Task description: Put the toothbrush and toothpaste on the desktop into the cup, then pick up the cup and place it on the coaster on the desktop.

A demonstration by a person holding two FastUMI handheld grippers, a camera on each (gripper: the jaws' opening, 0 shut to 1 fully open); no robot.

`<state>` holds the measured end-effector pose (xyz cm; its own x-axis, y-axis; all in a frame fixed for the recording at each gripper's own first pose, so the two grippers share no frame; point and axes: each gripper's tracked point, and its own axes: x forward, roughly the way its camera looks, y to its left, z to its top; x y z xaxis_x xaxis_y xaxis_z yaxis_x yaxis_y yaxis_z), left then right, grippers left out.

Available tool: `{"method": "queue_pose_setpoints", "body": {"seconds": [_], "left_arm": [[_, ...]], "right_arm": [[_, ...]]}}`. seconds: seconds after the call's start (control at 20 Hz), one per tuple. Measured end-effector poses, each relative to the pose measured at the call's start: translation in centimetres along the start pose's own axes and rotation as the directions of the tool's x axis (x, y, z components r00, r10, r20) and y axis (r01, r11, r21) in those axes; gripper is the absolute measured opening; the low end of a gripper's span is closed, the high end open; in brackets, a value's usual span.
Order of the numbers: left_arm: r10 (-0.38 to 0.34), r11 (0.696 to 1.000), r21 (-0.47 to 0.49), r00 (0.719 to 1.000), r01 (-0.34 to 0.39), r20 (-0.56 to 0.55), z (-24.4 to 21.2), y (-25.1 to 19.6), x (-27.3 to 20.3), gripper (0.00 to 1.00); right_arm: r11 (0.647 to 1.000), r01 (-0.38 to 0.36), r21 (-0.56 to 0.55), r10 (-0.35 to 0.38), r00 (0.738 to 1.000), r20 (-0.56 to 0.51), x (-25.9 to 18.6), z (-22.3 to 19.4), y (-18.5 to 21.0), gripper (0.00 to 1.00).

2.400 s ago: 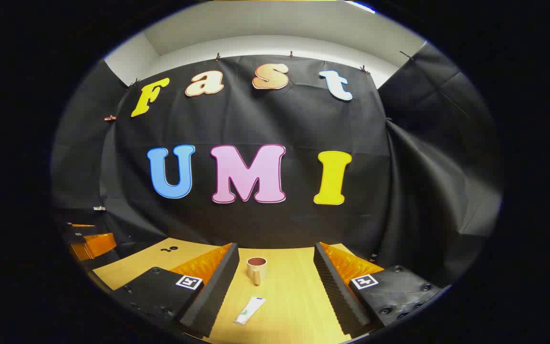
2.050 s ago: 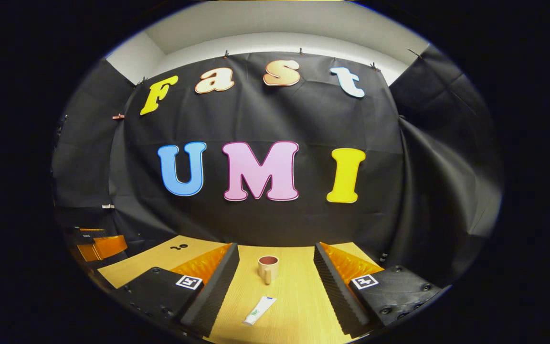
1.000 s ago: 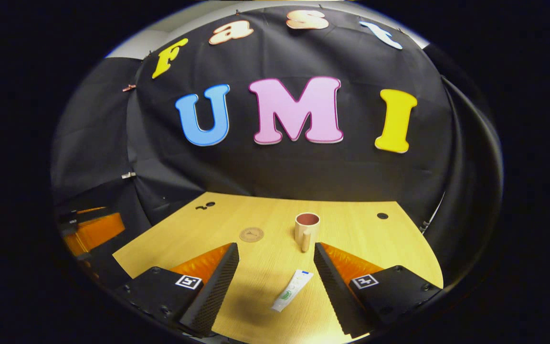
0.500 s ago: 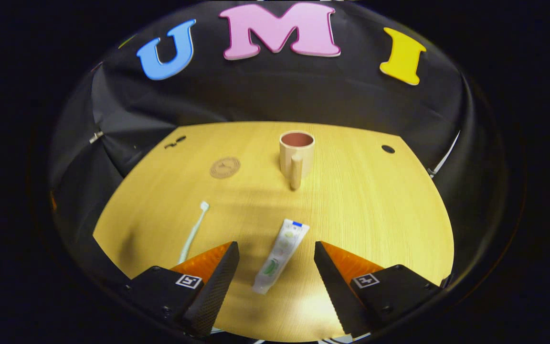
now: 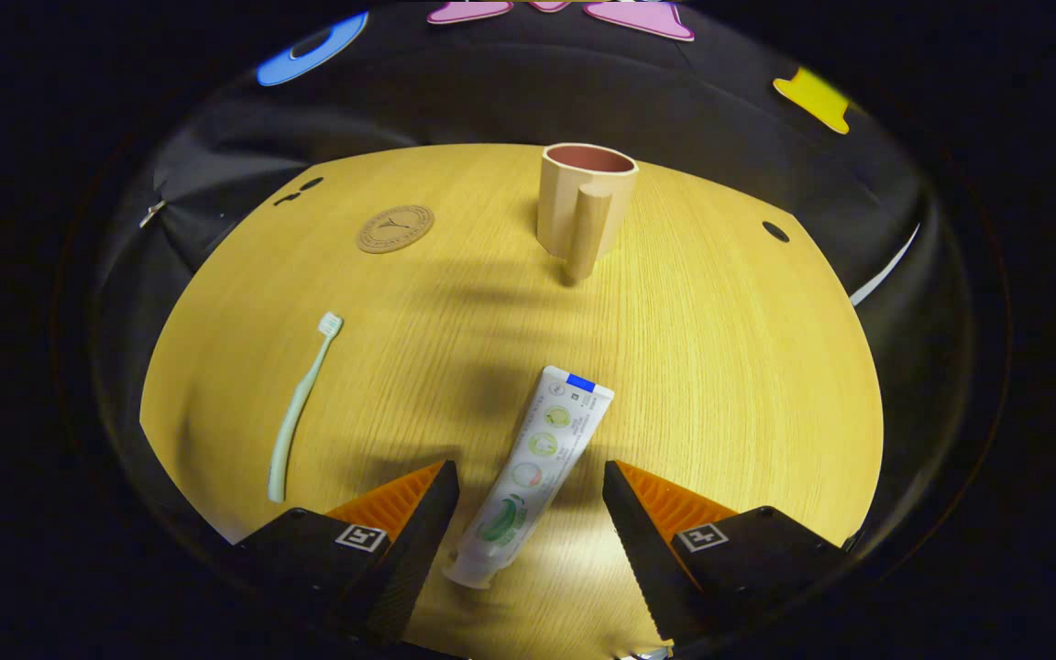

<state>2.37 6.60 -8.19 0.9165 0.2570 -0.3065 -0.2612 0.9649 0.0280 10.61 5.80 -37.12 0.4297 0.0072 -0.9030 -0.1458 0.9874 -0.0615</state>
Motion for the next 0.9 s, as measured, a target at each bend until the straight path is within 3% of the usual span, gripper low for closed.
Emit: {"method": "queue_pose_setpoints", "body": {"seconds": [0.25, 0.35, 0.45, 0.5, 0.6, 0.65, 0.7, 0.75, 0.9], "left_arm": [[-0.04, 0.999, 0.037, 0.999, 0.04, -0.009, 0.1, -2.0, 0.2, 0.97], [-0.059, 0.997, 0.051, 0.998, 0.06, -0.022, -0.3, -2.8, 0.3, 0.97], [-0.079, 0.995, 0.052, 0.996, 0.081, -0.043, -1.0, -3.7, 0.6, 0.97], [-0.088, 0.995, 0.052, 0.995, 0.091, -0.056, -1.4, -4.1, 1.0, 0.97], [-0.102, 0.993, 0.051, 0.991, 0.106, -0.083, -2.2, -4.8, 1.7, 0.97], [-0.11, 0.992, 0.049, 0.989, 0.115, -0.096, -2.5, -5.2, 2.1, 0.97], [-0.12, 0.991, 0.043, 0.987, 0.125, -0.111, -2.9, -5.6, 2.7, 0.97], [-0.132, 0.99, 0.036, 0.983, 0.138, -0.127, -3.2, -6.1, 3.4, 0.97], [-0.16, 0.985, 0.031, 0.965, 0.17, -0.208, -5.3, -6.9, 6.0, 0.97]], "right_arm": [[0.993, 0.011, 0.116, -0.001, 0.997, -0.083, 0.5, -1.8, -0.4, 0.98], [0.994, 0.012, 0.111, -0.003, 0.997, -0.073, 0.7, -1.9, -0.4, 0.93], [0.997, -0.015, 0.077, 0.021, 0.997, -0.075, 0.5, -1.5, 0.0, 0.82], [0.998, -0.027, 0.055, 0.032, 0.996, -0.087, 0.6, -1.6, 0.1, 0.64], [0.998, -0.05, 0.03, 0.052, 0.993, -0.105, 1.0, -1.5, 0.8, 0.43], [0.998, -0.066, 0.02, 0.068, 0.992, -0.108, 1.1, -1.4, 1.0, 0.43], [0.996, -0.091, 0.01, 0.092, 0.99, -0.109, 0.9, -1.5, 1.0, 0.33], [0.993, -0.117, 0.01, 0.117, 0.987, -0.109, 0.9, -1.6, 0.9, 0.39], [0.987, -0.157, 0.024, 0.159, 0.981, -0.113, 0.6, -1.8, 0.4, 0.27]]}}
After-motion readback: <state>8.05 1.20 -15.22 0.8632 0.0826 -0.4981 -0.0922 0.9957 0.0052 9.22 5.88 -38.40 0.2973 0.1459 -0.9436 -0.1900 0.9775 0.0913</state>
